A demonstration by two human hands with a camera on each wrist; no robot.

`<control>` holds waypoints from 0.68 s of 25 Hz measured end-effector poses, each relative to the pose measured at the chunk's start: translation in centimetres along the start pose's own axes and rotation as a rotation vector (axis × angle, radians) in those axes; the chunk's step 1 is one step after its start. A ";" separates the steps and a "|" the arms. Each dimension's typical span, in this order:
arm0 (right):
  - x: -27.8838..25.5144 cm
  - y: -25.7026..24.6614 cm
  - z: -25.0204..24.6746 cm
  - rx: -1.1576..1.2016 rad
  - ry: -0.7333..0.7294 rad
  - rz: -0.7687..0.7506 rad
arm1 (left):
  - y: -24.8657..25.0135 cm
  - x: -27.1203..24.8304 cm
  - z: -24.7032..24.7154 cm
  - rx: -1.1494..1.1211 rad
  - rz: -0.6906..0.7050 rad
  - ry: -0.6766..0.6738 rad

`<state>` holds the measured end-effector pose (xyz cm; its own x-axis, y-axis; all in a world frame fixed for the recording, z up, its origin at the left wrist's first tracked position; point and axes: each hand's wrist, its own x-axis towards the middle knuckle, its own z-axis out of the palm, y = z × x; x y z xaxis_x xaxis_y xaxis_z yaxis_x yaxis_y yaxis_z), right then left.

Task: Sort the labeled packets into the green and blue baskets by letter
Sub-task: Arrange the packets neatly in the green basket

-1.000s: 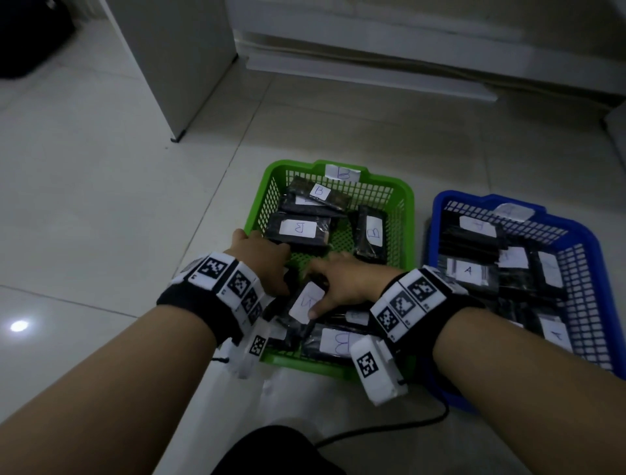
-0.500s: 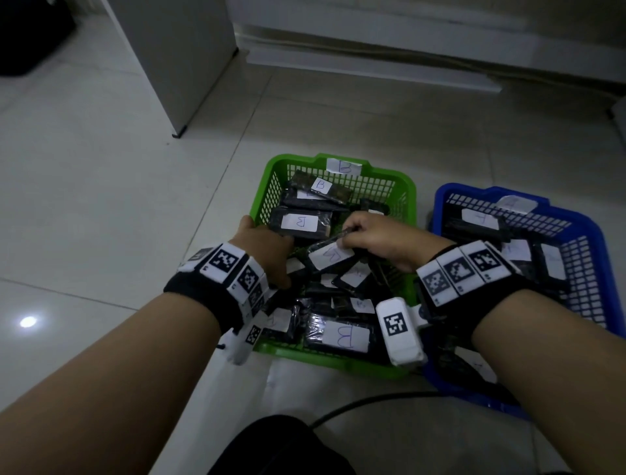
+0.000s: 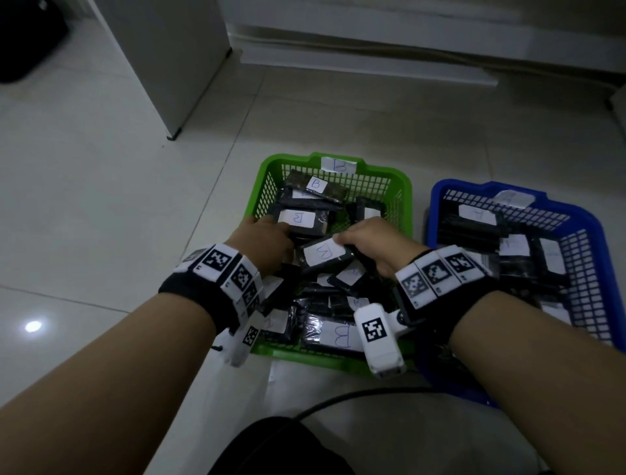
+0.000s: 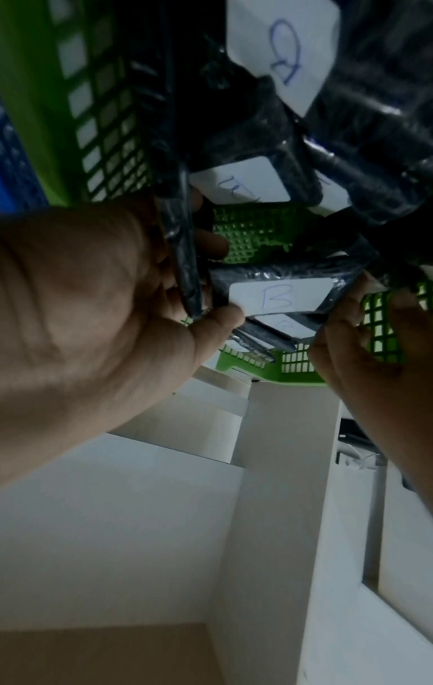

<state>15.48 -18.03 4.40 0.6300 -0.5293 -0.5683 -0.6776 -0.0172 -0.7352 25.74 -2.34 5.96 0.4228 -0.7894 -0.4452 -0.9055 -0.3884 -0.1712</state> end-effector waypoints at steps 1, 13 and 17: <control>0.2 -0.2 0.6 -0.044 0.009 -0.003 | -0.1 -0.3 0.0 0.040 -0.008 -0.011; -1.3 -1.8 2.8 -0.744 -0.138 -0.116 | -0.4 -3.1 1.3 -0.034 0.016 -0.100; -3.2 -1.1 -0.4 -1.060 -0.349 -0.136 | 0.0 -3.3 0.9 -0.090 -0.028 -0.028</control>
<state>14.08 -16.66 7.15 0.6825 -0.2039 -0.7019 -0.4704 -0.8575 -0.2083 24.30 0.74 6.61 0.4453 -0.7647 -0.4657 -0.8858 -0.4519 -0.1050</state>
